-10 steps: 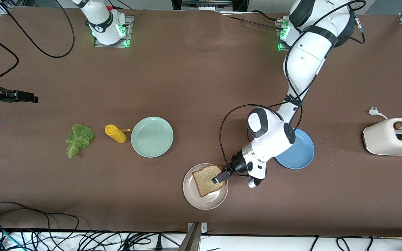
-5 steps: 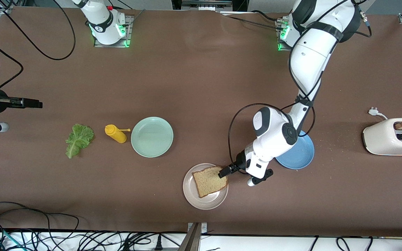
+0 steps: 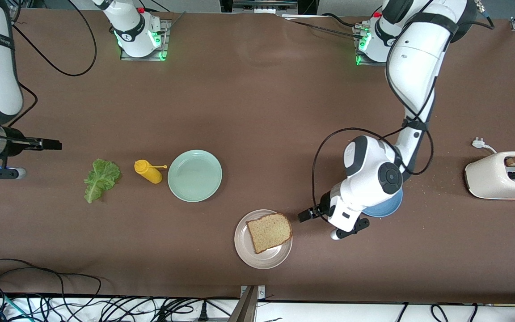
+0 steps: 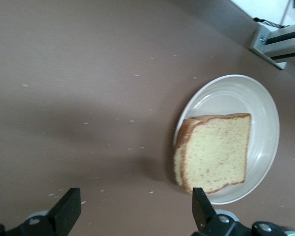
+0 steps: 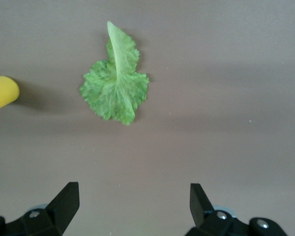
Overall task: Make sandwich on beige plate with both arms
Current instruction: 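Raise the left gripper toward the toaster while the right gripper reaches the lettuce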
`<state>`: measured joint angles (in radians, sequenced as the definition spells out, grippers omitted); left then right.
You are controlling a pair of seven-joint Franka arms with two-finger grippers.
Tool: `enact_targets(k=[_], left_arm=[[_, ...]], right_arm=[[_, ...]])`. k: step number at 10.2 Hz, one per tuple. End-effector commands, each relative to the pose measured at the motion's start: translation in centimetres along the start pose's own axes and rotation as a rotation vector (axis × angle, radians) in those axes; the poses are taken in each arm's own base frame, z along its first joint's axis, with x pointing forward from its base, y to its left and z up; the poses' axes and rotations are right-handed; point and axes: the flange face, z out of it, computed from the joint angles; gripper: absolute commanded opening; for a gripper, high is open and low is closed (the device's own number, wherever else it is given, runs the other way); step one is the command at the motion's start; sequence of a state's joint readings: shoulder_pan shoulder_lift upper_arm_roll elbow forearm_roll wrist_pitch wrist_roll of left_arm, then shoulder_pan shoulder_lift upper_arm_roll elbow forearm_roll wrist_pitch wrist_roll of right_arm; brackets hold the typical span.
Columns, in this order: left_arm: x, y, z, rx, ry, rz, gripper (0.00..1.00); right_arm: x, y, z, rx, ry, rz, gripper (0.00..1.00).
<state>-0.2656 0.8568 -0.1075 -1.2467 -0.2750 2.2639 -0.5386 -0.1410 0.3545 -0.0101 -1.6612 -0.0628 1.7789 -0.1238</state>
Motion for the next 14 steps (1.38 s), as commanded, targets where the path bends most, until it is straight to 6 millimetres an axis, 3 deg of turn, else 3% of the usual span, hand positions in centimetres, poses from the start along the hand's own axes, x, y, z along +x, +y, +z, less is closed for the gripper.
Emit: enact_targets(k=[1,3,7,9,11,14], left_arm=[[-1.3,-2.1,-2.5,0.145,-0.012,0.066,1.0],[-1.9,-3.6,-4.8,0.222,0.001,0.096,1.0],[-2.7,-7.5,-10.7,0.254,0.012,0.122,1.0],[-2.1,-10.1,-14.7,0.295,-0.037,0.174,1.0],[-2.6,-11.0,-17.2,0.369,-0.053,0.191,1.0],[-3.7,-12.8,-22.1,0.404,-0.121,0.189,1.0]], right_arm=[[0.5,-0.9,3.4,-0.026,0.066,-0.03,1.0],[2.2,-1.3,7.1,-0.029,0.114,-0.047,1.0],[4.6,-3.7,11.7,-0.033,0.142,-0.089,1.0],[5.4,-4.1,13.1,-0.036,0.161,-0.098,1.0],[6.2,-5.1,14.8,-0.038,0.182,-0.116,1.0],[6.8,-5.0,17.1,-0.039,0.178,-0.138,1.0]])
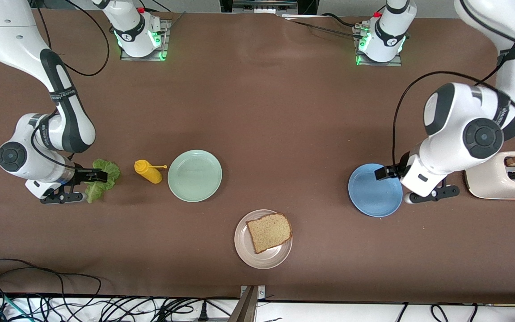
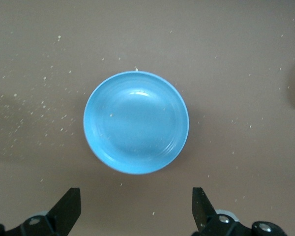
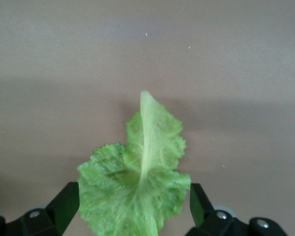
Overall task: Make sandwich on beige plate with both arms
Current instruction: 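Grasp the green lettuce leaf with the right gripper and lift it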
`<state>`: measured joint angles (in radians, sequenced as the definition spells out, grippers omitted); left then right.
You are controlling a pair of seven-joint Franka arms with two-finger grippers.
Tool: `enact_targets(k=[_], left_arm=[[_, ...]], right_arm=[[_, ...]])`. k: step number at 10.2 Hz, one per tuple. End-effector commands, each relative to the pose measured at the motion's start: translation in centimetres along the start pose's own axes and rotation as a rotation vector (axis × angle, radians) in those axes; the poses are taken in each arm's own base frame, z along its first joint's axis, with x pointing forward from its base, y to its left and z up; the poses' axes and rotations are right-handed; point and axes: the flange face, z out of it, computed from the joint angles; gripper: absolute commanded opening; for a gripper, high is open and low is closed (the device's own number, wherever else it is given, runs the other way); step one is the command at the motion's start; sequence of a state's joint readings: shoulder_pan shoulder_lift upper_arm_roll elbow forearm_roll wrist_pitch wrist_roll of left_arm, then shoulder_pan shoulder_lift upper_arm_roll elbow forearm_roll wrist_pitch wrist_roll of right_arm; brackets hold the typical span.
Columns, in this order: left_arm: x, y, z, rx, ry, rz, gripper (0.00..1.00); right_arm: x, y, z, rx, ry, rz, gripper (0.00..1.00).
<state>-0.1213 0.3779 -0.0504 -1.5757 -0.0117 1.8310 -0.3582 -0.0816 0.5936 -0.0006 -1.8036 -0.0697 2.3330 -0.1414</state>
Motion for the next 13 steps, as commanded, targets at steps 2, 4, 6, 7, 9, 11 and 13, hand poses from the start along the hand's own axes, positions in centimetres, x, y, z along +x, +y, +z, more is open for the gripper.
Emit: enact_targets(k=[2,4,6,7,9,11,13], left_arm=[[-2.3,-3.6,-3.3,0.05,-0.033,0.042,1.0],[-2.0,-6.7,-4.5,0.082,-0.033,0.086,1.0],[-1.7,-9.4,-5.5,0.074,-0.024,0.192,1.0],[-1.8,-9.8,-5.9,0.075,-0.021,0.241,1.0],[-2.5,-10.4,-7.4,0.093,-0.015,0.283,1.0],[-2.6,-11.3,-8.5,0.161,0.003,0.364,1.0],[-2.6,-12.9,-9.6,0.153,0.016,0.37,1.0]], right_arm=[[0.0,0.2,2.2,-0.009,-0.016,-0.027,1.0],[0.0,0.5,2.7,-0.006,-0.011,-0.02,0.94],[0.0,0.6,3.0,-0.007,-0.01,-0.025,0.6],[-0.1,1.0,3.3,-0.006,-0.011,-0.021,0.45],[-0.1,1.0,3.2,-0.006,-0.011,-0.024,0.0],[0.0,1.2,2.4,-0.01,-0.006,-0.026,0.0],[0.0,1.2,-0.5,-0.011,-0.022,-0.04,0.0]])
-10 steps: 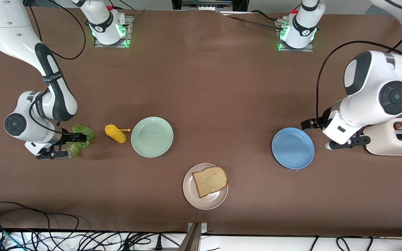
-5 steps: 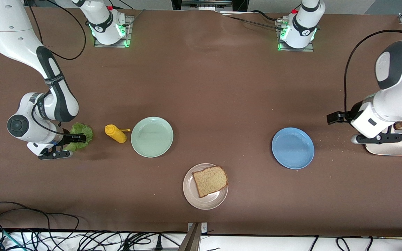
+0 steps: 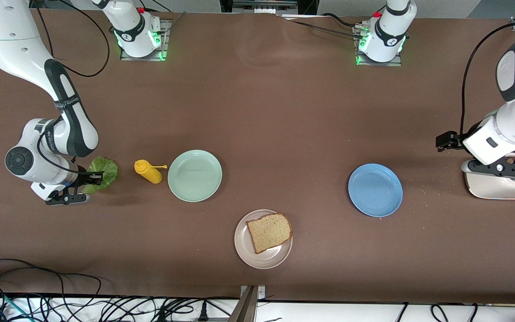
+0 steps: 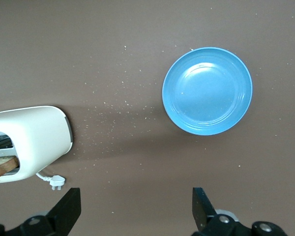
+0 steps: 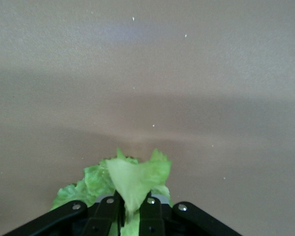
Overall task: Make sandwich on beige plate with both arms
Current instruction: 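Grasp the green lettuce leaf with the right gripper and lift it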
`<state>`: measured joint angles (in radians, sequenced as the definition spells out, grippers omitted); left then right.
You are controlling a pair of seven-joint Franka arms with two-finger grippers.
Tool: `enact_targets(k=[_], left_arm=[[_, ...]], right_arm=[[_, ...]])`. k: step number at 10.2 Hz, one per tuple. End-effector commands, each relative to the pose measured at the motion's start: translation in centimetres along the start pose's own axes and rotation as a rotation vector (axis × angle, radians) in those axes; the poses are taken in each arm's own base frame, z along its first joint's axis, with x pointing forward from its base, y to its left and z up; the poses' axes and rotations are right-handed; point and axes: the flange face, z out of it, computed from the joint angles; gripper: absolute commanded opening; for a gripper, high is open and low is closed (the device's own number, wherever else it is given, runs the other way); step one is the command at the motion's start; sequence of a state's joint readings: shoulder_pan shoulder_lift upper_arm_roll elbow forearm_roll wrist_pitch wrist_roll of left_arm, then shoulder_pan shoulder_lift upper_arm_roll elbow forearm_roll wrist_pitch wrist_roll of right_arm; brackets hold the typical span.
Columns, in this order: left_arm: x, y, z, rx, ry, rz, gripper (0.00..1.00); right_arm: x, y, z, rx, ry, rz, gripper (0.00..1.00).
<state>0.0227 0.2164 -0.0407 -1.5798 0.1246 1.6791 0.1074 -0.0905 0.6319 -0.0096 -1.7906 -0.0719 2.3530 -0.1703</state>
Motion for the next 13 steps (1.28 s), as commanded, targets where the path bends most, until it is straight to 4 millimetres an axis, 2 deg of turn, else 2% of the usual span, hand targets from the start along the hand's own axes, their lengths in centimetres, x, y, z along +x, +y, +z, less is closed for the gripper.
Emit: enact_targets(k=[1,3,4,6,7,10,11,12,13], left_arm=[[-1.3,-1.6,-0.9,0.026,0.001,0.054,1.0],[-1.6,-2.8,-0.8,-0.022,0.009,0.046,1.0],[-1.7,-2.9,-0.9,-0.072,0.019,0.029,1.0],[-2.1,-3.0,-1.7,-0.095,0.038,0.002,1.0],[-2.1,-3.0,-2.2,-0.094,0.044,-0.018,1.0],[-2.6,-3.0,-3.2,-0.109,0.058,-0.051,1.0],[-2.8,-3.2,-3.5,-0.165,0.069,-0.068,1.0],[-2.9,-3.8,-3.3,-0.201,0.073,-0.087,1.0],[-2.8,-3.8,-3.2,-0.204,0.072,-0.087,1.0]], right_arm=[[0.1,0.1,-4.7,-0.004,-0.049,-0.026,0.0],[0.2,0.4,-10.0,0.004,-0.131,-0.025,0.0],[0.2,-0.1,-12.5,0.018,-0.177,-0.025,0.0],[0.9,-2.8,-18.0,0.045,-0.227,-0.046,0.0],[1.1,-4.5,-20.1,0.063,-0.235,-0.054,0.0],[2.2,-13.9,-24.1,0.091,-0.179,0.01,0.0],[2.4,-17.4,-25.8,0.099,-0.147,0.051,0.0],[2.7,-20.1,-27.1,0.108,-0.103,0.098,0.0],[3.2,-21.9,-28.1,0.121,-0.042,0.12,0.0]])
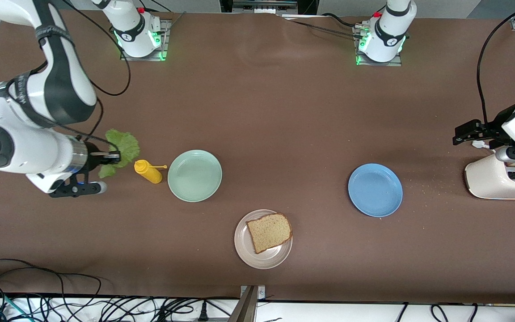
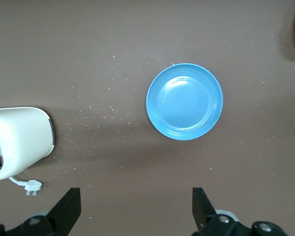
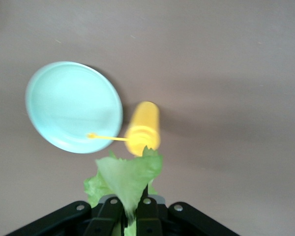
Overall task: Make sandwich on beige plate with both arms
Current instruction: 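Carry the lettuce with the right gripper over the toast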
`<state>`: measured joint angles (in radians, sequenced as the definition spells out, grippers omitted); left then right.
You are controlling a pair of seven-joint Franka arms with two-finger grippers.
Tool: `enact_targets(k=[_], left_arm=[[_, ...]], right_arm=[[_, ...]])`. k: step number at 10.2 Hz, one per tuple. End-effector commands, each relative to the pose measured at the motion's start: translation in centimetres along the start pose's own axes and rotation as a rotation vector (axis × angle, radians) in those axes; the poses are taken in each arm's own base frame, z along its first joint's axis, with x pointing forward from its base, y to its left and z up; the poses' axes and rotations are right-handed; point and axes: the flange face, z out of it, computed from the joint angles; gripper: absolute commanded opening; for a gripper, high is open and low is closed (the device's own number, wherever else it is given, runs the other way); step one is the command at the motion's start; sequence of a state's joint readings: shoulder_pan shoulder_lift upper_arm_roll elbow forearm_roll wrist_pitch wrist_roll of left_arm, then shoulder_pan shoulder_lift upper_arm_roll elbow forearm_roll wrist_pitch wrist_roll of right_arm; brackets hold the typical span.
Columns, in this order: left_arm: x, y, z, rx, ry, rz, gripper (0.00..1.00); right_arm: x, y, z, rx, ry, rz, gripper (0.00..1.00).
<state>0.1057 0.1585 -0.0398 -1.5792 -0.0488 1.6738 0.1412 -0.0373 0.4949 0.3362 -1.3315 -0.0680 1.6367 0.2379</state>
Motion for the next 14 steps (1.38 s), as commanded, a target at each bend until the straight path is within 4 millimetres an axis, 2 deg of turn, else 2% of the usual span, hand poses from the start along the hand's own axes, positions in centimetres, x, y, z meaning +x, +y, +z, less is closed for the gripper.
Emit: enact_targets(k=[1,3,5,8,10,12,14], left_arm=[[-0.4,0.2,-0.1,-0.027,-0.007,-0.009,1.0],[-0.3,0.0,0.2,-0.026,-0.012,-0.009,1.0],[-0.1,0.1,0.7,-0.025,-0.02,-0.006,1.0],[0.0,0.3,0.8,-0.024,-0.024,-0.004,1.0],[0.0,0.3,0.8,-0.024,-0.024,-0.003,1.0],[0.0,0.3,1.0,-0.024,-0.027,-0.005,1.0],[0.0,0.3,1.0,-0.026,-0.026,-0.005,1.0]], right_arm=[[0.8,-3.0,-1.8,0.039,0.098,0.068,0.0],[1.6,-3.8,-2.7,0.085,0.188,0.173,0.0],[3.2,-4.7,-2.8,0.162,0.292,0.303,0.0],[4.5,-6.1,-2.3,0.406,0.268,0.485,0.0],[5.4,-9.9,-0.9,0.575,0.26,0.582,0.0],[6.4,-12.5,1.0,0.649,0.309,0.635,0.0],[7.5,-15.2,4.9,0.708,0.346,0.685,0.0]])
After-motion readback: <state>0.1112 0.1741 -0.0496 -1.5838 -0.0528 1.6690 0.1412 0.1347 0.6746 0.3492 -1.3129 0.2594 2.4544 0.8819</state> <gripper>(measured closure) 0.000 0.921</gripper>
